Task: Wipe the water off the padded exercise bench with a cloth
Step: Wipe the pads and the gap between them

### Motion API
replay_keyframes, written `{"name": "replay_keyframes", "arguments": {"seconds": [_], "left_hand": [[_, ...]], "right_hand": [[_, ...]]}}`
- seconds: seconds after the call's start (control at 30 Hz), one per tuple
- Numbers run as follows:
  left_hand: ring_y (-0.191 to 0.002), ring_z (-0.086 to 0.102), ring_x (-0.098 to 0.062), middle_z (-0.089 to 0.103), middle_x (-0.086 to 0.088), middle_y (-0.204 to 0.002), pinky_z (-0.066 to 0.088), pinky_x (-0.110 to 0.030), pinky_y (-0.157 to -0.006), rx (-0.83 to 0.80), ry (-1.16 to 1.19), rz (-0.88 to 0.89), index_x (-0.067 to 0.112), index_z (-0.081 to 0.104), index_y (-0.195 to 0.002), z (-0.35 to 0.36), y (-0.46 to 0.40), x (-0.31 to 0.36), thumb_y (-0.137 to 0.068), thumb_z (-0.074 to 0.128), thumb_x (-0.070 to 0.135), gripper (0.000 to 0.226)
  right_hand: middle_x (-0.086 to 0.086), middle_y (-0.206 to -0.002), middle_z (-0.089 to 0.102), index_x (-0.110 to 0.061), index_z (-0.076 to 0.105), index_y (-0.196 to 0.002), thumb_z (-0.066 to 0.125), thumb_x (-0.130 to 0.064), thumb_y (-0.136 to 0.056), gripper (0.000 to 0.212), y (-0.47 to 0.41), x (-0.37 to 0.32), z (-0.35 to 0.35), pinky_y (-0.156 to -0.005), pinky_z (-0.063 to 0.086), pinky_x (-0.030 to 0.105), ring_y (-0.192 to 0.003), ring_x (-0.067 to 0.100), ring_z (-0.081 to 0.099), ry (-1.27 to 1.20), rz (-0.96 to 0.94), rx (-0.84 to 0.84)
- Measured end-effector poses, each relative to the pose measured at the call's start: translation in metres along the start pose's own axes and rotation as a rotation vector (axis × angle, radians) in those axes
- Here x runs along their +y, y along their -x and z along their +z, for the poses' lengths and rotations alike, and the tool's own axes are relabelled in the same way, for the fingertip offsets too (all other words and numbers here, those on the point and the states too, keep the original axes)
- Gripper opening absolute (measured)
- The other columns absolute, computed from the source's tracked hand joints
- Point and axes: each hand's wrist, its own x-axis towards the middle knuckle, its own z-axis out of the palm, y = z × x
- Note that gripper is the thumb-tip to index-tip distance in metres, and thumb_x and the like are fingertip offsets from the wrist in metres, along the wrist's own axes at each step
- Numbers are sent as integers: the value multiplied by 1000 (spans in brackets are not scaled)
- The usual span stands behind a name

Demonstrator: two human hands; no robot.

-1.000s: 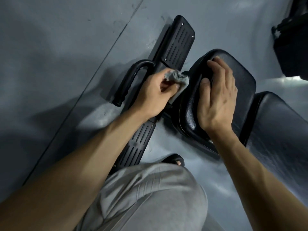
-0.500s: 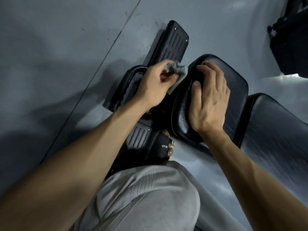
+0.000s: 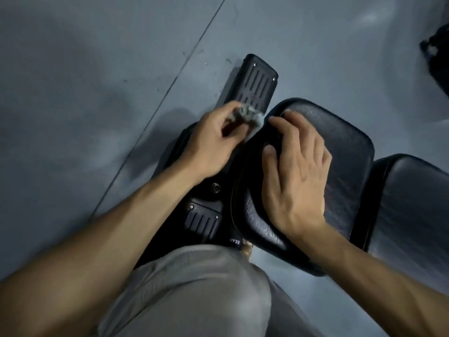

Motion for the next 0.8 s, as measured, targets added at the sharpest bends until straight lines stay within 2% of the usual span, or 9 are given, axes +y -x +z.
{"name": "replay_keyframes", "arguments": {"seconds": [0.1,0.17,0.27,0.37,0.5,0.67,0.8], "left_hand": [[-107,68,-5,73,10,-105,47,-20,-99,-38,-10,3,23,66,-107,-5,21,-9,-95,55,-9,36],[-104,69,-4,73,10,-102,47,-18,-96,-31,-30,3,21,67,-107,-1,4,-5,-95,53,-12,38],[-98,68,-3,73,11,-101,48,-18,-91,-40,-73,30,23,67,-106,14,-42,9,-94,57,-10,36],[-102,67,-5,71,4,-106,48,-19,-93,-89,-134,66,18,65,-109,27,-68,22,-94,53,-4,29],[-96,65,1,71,16,-99,48,-16,-89,-101,-203,-47,23,65,-108,18,-51,37,-96,52,-1,30],[-104,67,-11,73,8,-108,52,-28,-96,-116,-302,-219,20,68,-109,2,-23,59,-95,56,5,24],[-109,68,-19,73,6,-110,51,-42,-103,-152,-394,-276,30,69,-108,16,-50,76,-97,54,4,32]], "right_hand": [[2,-154,42,-16,48,-144,45,-24,-101,44,0,4,-3,-118,24,47,-148,21,31,-87,-6,-1],[-2,-155,43,-18,48,-145,47,-22,-100,45,0,6,-5,-119,23,48,-151,19,27,-170,-17,-12],[-8,-156,42,-20,47,-146,48,-22,-99,47,-1,11,-9,-120,21,48,-153,16,22,-267,-22,-47],[-10,-155,43,-21,49,-145,45,-24,-98,48,-4,14,-11,-122,16,45,-154,15,20,-362,0,-78],[-9,-153,46,-20,53,-142,41,-26,-95,49,-9,14,-15,-124,14,43,-154,16,22,-434,55,-91],[-1,-159,40,-17,52,-144,40,-24,-95,51,-10,18,-23,-125,12,46,-156,21,16,-387,7,-225],[1,-158,42,-16,57,-138,46,-21,-90,49,-12,24,-33,-124,17,46,-155,24,21,-419,-25,-278]]}}
